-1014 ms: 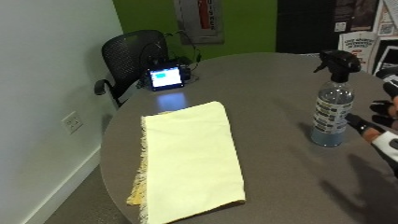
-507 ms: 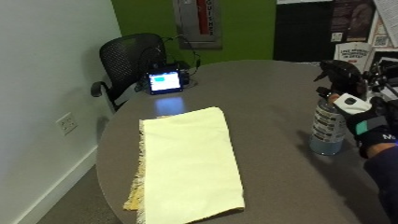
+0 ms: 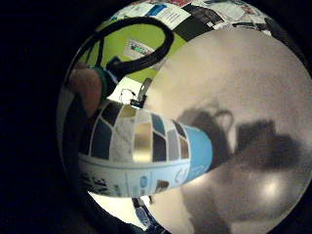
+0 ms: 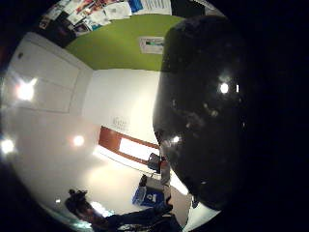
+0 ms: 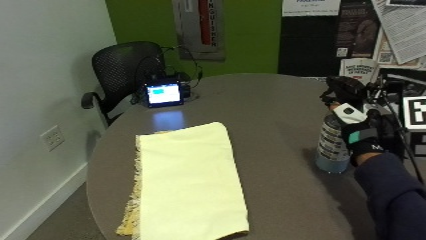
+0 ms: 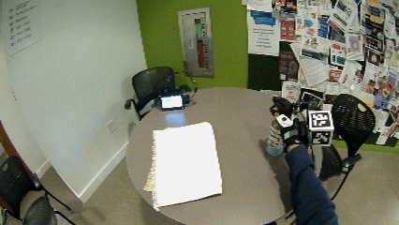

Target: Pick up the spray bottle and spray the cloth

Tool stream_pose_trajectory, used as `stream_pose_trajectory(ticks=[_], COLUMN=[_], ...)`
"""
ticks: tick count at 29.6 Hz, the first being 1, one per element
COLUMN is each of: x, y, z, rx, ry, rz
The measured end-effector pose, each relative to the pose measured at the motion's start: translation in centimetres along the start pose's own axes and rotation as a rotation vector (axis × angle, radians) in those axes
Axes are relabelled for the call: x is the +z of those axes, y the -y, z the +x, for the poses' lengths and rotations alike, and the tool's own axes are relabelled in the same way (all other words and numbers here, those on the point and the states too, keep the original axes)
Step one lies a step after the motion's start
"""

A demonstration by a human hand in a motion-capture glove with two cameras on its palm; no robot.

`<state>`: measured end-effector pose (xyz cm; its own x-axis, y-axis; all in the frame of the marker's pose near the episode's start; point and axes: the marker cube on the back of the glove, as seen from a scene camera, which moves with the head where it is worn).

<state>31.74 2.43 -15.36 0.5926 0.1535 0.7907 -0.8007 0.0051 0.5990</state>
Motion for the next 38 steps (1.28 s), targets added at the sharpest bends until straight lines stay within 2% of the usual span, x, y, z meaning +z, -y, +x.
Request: stream_pose_trajectory(ticks=[4,10,14,28,33,38], x=[1.4,5.9,6.7,4.7,0.9,-2.1], y=[0.1,0.2,0.0,1.0,0.0,-2.8], z=[-0.1,-3.6,-4.9,-5.0,-5.6,-9.2], rx=[-0.044,-0.249,-0.299,-0.364,-0.424,-0.521], ry=[0.019,-0.003,-0.017,-0.03,-0.037,-0.097], rz=[0.039,0.139,0.14,0.112,0.059,-0.02])
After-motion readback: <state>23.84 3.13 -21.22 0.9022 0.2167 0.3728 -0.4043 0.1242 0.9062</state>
